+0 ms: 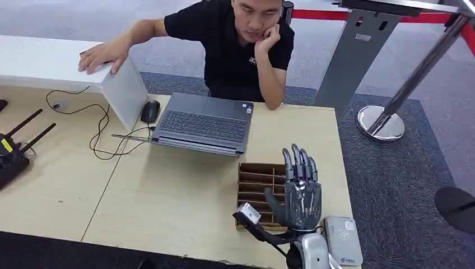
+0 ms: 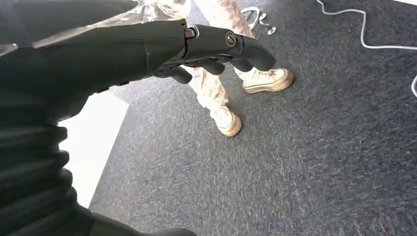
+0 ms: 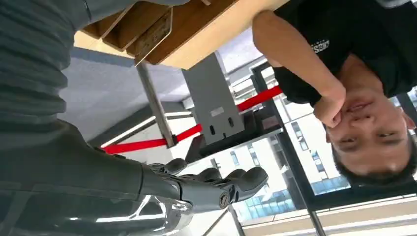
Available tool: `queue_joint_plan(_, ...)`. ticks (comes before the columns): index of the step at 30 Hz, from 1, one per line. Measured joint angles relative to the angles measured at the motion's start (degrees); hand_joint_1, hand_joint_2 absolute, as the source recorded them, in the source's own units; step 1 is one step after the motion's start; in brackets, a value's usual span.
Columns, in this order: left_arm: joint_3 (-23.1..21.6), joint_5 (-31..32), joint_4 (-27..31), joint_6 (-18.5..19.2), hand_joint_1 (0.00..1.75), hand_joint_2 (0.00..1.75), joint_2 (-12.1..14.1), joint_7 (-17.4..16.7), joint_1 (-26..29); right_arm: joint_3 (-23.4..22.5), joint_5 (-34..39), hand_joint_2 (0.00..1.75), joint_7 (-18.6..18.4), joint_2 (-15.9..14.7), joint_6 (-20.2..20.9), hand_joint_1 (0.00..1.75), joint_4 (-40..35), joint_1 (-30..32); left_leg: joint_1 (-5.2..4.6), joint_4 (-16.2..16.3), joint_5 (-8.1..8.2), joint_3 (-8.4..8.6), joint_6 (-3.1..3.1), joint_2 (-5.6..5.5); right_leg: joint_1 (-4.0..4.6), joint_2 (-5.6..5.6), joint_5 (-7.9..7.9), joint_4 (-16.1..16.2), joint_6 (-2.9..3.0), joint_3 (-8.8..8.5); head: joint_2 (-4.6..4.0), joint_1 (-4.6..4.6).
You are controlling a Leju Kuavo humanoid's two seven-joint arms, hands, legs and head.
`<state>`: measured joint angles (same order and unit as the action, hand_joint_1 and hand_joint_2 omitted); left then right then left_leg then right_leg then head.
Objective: Pass the card to the sensor for recognition and then transmit it.
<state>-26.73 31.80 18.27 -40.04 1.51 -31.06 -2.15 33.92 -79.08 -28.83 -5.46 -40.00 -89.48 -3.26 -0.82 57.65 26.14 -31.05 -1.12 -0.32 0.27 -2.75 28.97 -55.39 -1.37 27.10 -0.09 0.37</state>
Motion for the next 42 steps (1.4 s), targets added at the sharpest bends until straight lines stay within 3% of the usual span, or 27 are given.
queue_joint_plan(10, -1.5, -1.0, 0.0, 0.0, 0.0, 1.75, 0.0, -0.3, 0.0, 0.0, 0.8, 1.75, 2.6, 2.2, 0.0, 0.0, 3.9, 0.0, 0.01, 0.0, 0.0, 0.0, 0.0, 0.02, 0.0, 0.01, 0.0, 0.0, 0.0, 0.02, 0.0, 0.02)
queue_joint_plan(19, -2.5, -1.4, 0.0, 0.0, 0.0, 1.75, 0.0, 0.1, 0.0, -2.0, 0.4, 1.75, 1.4, 2.5, 0.0, 0.0, 6.7, 0.0, 0.0, 0.0, -0.01, 0.0, 0.01, 0.01, 0.0, 0.01, 0.0, 0.0, 0.0, 0.01, 0.0, 0.02)
queue_joint_plan(42, -3.8, -1.3, 0.0, 0.0, 0.0, 1.75, 0.0, -0.5, 0.0, -8.4, -0.6, 1.75, 2.2, 4.6, 0.0, 0.0, 9.6, 0.3, 0.0, 0.0, -0.01, 0.0, 0.01, 0.01, 0.0, 0.01, 0.0, 0.0, 0.01, 0.03, 0.0, 0.02)
